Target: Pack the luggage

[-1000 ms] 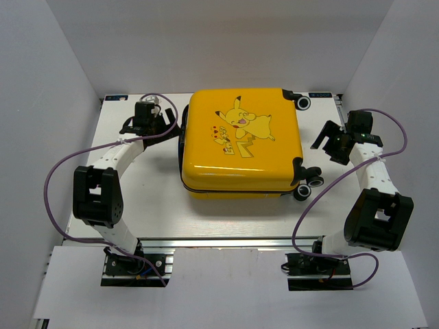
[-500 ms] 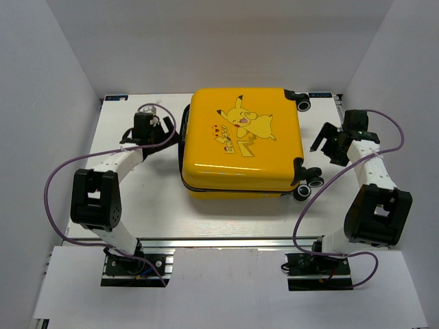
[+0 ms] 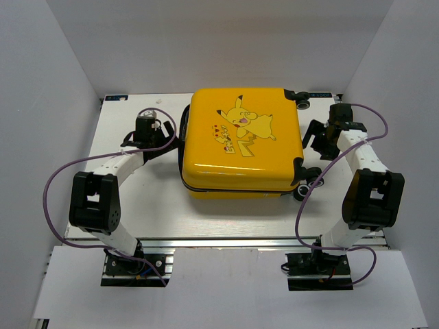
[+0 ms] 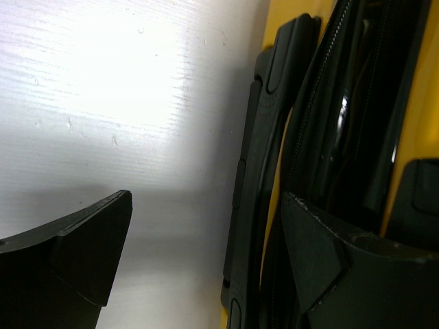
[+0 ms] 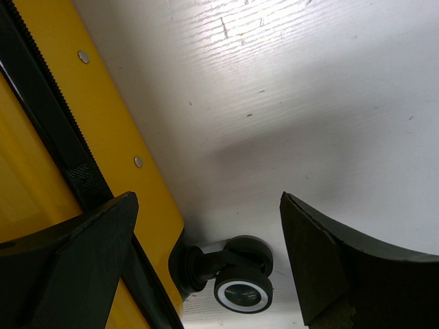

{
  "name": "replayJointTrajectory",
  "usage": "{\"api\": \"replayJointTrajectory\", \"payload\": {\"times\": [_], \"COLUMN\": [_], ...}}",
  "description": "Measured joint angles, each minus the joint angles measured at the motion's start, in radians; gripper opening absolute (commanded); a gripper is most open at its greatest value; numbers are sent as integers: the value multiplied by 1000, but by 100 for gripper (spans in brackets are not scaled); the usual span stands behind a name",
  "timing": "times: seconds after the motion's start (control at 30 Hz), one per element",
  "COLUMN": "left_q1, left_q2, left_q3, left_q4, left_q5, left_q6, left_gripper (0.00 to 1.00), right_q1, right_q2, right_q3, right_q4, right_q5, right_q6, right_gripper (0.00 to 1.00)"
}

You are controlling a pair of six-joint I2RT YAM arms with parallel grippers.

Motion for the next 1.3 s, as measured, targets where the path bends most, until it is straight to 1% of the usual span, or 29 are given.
{"api": "replayJointTrajectory", "payload": {"times": [0.1, 0.27, 0.33, 0.37, 0.4, 0.5, 0.53, 0.57, 0.6, 0.67, 0.7, 0.73, 0.8, 0.87, 0.97, 1.03, 1.1, 1.2, 1.23, 1.27, 1.3], "left_q1": [8, 15, 11, 9, 6, -6, -7, -8, -11, -21, -23, -23, -18, -11, 0, 6, 8, 10, 10, 10, 10], "left_q2": [28, 36, 44, 52, 61, 93, 101, 106, 112, 121, 124, 127, 130, 132, 132, 129, 124, 119, 116, 113, 110], "left_q3": [1, -61, -57, -47, -37, -15, -10, -5, 2, 15, 18, 18, 18, 18, 18, 21, 27, 43, 47, 49, 49], "left_q4": [27, 122, 124, 119, 114, 122, 128, 132, 137, 150, 151, 152, 158, 164, 164, 153, 134, 93, 80, 71, 64], "left_q5": [8, 27, 23, 22, 23, 35, 45, 58, 68, 77, 76, 78, 84, 83, 83, 72, 52, 28, 21, 15, 8], "left_q6": [0, -32, -35, -36, -34, -32, -28, -25, -23, -10, 10, 23, 28, 31, 34, 35, 42, 50, 52, 51, 51], "left_gripper": [98, 97, 92, 87, 78, 62, 51, 42, 28, 15, 4, 0, 0, 0, 0, 0, 0, 0, 0, 0, 0], "right_q1": [12, 23, 28, 31, 34, 47, 53, 58, 62, 75, 85, 93, 108, 122, 145, 157, 163, 171, 172, 173, 174], "right_q2": [0, 0, 0, 0, 0, 0, 0, 0, 0, 5, 13, 25, 58, 105, 191, 253, 310, 347, 349, 349, 349], "right_q3": [15, 24, 27, 31, 35, 47, 49, 52, 53, 60, 71, 85, 127, 183, 298, 390, 470, 516, 517, 517, 517], "right_q4": [-9, -20, -25, -28, -32, -35, -35, -33, -32, -32, -32, -32, -34, -37, -61, -72, -64, -24, -6, 5, 18], "right_q5": [15, 42, 57, 61, 69, 92, 101, 106, 105, 102, 100, 101, 101, 104, 104, 101, 92, 75, 73, 72, 77], "right_q6": [-9, -10, -12, -13, -14, -21, -26, -34, -40, -48, -52, -58, -71, -88, -113, -127, -132, -147, -151, -157, -172], "right_gripper": [89, 89, 89, 89, 89, 89, 89, 89, 89, 89, 88, 88, 86, 82, 74, 73, 69, 70, 73, 79, 82]}}
